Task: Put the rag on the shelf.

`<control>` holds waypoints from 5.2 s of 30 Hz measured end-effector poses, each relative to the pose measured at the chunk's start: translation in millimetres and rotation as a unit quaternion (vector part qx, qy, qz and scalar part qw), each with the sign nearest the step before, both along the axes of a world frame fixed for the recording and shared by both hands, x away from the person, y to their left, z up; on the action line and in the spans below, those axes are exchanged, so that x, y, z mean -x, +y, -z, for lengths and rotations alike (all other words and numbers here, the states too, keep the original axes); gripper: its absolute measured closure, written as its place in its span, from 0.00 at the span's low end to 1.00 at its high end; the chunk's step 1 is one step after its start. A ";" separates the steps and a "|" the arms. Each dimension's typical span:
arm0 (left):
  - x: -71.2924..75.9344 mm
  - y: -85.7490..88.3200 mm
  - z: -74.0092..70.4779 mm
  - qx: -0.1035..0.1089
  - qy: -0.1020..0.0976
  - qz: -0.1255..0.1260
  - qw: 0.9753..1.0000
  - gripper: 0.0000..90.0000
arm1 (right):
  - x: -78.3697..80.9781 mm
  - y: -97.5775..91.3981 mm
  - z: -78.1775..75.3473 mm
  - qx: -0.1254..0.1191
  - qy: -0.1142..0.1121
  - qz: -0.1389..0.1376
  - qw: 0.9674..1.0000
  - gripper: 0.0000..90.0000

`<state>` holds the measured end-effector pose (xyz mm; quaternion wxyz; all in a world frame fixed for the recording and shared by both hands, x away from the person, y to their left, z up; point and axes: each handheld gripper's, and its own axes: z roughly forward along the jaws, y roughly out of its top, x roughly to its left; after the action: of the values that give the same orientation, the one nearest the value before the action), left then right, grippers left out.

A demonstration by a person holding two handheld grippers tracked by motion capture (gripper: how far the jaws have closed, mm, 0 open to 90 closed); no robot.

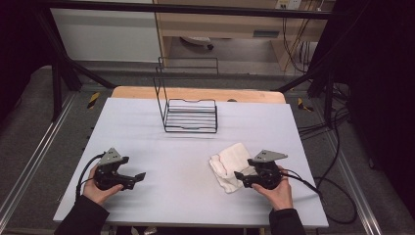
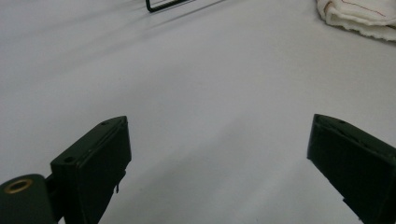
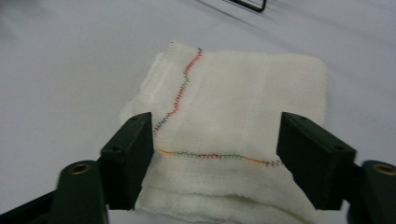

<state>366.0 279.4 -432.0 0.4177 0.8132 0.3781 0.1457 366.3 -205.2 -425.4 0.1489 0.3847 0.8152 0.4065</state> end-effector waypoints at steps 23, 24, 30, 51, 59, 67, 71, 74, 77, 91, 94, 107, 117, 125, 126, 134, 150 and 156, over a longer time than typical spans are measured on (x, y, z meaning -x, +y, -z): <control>2.1 -5.6 0.7 -0.002 0.003 0.009 1.000 0.08 | -18.0 -32.4 26.4 -0.014 0.067 0.085 0.994 0.77; 2.2 -5.8 0.6 -0.001 0.003 0.009 1.000 0.08 | -17.4 -31.9 26.5 -0.017 0.070 0.086 0.994 0.81; 1.1 -7.9 -1.1 0.008 0.007 0.001 1.000 0.09 | -11.5 -31.4 23.3 -0.029 0.095 0.092 0.991 0.88; -16.2 -83.1 -17.0 0.001 0.015 0.019 1.000 0.13 | 3.5 -38.5 15.0 -0.031 0.018 0.057 0.998 0.27; -29.7 -129.4 -17.6 0.001 0.019 0.034 0.999 0.14 | 1.7 -39.0 14.0 -0.039 0.023 0.052 0.998 0.09; -43.9 -167.8 -10.2 -0.008 0.023 0.036 0.999 0.17 | 3.0 -39.8 12.8 -0.043 0.026 0.055 0.997 0.06; -51.2 -183.2 -5.7 -0.003 0.032 0.032 0.999 0.23 | 3.4 -39.7 12.7 -0.045 0.026 0.054 0.997 0.06; -54.9 -194.6 -3.9 -0.007 0.033 0.030 0.999 0.26 | 3.5 -39.8 12.7 -0.044 0.024 0.055 0.997 0.05; -58.9 -206.0 -1.4 -0.010 0.039 0.029 0.999 0.32 | 3.3 -39.8 12.8 -0.043 0.023 0.056 0.997 0.05; -70.7 -236.5 15.6 -0.010 0.075 0.030 0.997 0.55 | 2.7 -40.3 12.2 -0.043 0.024 0.056 0.997 0.05; -71.4 -237.1 16.3 0.002 0.082 0.027 0.996 0.59 | 1.6 -40.7 12.3 -0.042 0.020 0.054 0.997 0.05; -66.8 -242.4 18.9 0.014 0.092 0.033 0.995 0.77 | -18.6 -36.2 6.5 -0.053 0.024 0.056 0.997 0.11; -64.6 -242.7 20.8 0.015 0.085 0.032 0.996 0.83 | -58.4 -26.7 13.4 -0.035 0.038 0.073 0.996 0.34; -64.7 -241.8 21.6 0.014 0.080 0.040 0.996 0.84 | -75.7 -20.2 22.6 -0.022 0.060 0.068 0.996 0.55; -64.6 -241.9 21.6 0.013 0.080 0.039 0.996 0.84 | -75.7 -20.2 22.6 -0.022 0.060 0.068 0.996 0.55; -65.6 -241.7 21.5 0.017 0.084 0.039 0.996 0.85 | -77.3 -19.5 25.3 -0.020 0.081 0.049 0.995 0.68; -66.7 -240.5 20.0 0.020 0.089 0.040 0.995 0.91 | -72.5 -18.3 22.4 -0.038 0.088 0.049 0.994 0.89; -63.7 -237.3 17.8 0.032 0.084 0.034 0.995 0.92 | -65.7 -19.8 14.8 -0.053 0.066 0.050 0.995 0.90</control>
<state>429.7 42.1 -449.8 0.4150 0.8212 0.3883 0.0507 432.0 -225.0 -440.2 0.0941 0.4581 0.7803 0.4153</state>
